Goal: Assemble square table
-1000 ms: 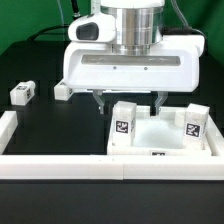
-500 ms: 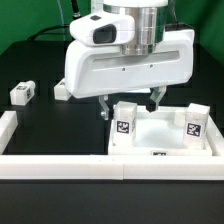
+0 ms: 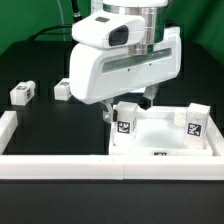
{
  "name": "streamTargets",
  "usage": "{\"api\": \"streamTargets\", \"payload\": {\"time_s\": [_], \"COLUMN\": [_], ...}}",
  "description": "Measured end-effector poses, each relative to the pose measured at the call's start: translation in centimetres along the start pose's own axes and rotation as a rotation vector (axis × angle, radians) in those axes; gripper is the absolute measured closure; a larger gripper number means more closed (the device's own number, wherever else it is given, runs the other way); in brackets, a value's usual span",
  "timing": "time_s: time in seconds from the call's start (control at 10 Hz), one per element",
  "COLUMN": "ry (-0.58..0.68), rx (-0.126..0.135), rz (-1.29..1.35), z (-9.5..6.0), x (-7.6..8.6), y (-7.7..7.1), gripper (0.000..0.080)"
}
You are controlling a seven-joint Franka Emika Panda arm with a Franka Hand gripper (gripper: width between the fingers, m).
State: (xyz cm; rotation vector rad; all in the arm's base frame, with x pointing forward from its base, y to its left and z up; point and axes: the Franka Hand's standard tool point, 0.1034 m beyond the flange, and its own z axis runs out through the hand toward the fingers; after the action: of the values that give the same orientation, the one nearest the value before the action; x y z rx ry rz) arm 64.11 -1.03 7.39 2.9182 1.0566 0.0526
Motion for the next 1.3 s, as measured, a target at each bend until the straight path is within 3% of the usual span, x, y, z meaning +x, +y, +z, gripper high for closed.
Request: {"api": "streamTargets", "payload": {"time_s": [0.1,0.3,1.3], "ry": [0.000,0.000,-0.012], "rx": [0.000,0.000,-0.010], "rz": [0.002,0.004,0.141], "z": [0.0,0.0,-0.1], "x": [0.0,0.0,-1.2], "y": [0.0,0.0,1.3], "gripper": [0.0151,0.0397,0.0430]}}
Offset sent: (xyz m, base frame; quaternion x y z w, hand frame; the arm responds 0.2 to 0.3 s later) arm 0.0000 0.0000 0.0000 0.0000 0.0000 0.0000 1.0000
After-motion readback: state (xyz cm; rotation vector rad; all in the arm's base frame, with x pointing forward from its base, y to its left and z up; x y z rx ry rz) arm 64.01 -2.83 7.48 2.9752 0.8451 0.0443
